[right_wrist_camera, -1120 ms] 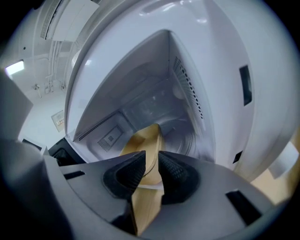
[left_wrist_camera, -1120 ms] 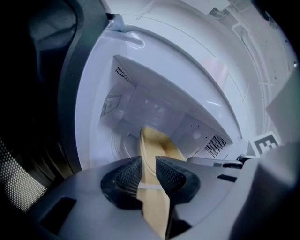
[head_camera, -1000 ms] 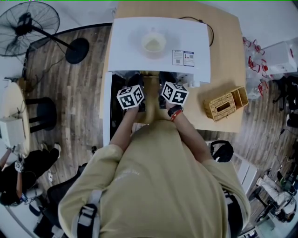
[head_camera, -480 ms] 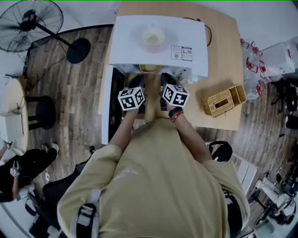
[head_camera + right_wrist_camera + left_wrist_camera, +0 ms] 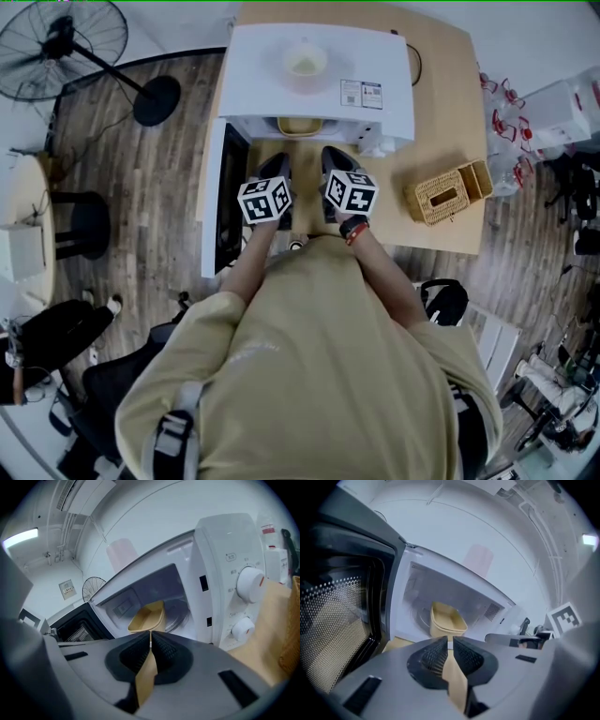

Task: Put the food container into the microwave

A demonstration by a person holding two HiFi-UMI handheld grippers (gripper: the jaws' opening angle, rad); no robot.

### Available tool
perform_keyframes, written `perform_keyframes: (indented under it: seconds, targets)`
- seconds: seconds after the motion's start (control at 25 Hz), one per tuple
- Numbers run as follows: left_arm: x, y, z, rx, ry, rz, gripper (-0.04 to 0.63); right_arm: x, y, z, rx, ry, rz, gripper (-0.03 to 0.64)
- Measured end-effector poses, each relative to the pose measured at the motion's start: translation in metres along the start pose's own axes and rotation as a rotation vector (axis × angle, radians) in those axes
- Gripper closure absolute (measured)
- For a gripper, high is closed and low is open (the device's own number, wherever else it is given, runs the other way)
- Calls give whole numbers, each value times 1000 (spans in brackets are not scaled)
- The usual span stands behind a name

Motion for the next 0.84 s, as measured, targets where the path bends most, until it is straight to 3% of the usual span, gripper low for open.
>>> perform_keyframes:
  seconds: [0.84]
  targets:
    - [0, -4, 1, 38, -24, 37, 543, -2, -9, 16, 12, -9, -5, 583]
Point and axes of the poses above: the fingertips, and each gripper's own axes: z backward along the fingers, y to its left, x out of its top, the point moved 7 cm from there along z, backward along the fingers, and after that the axes turned 6 degrees about y, right-handed, at the moved point
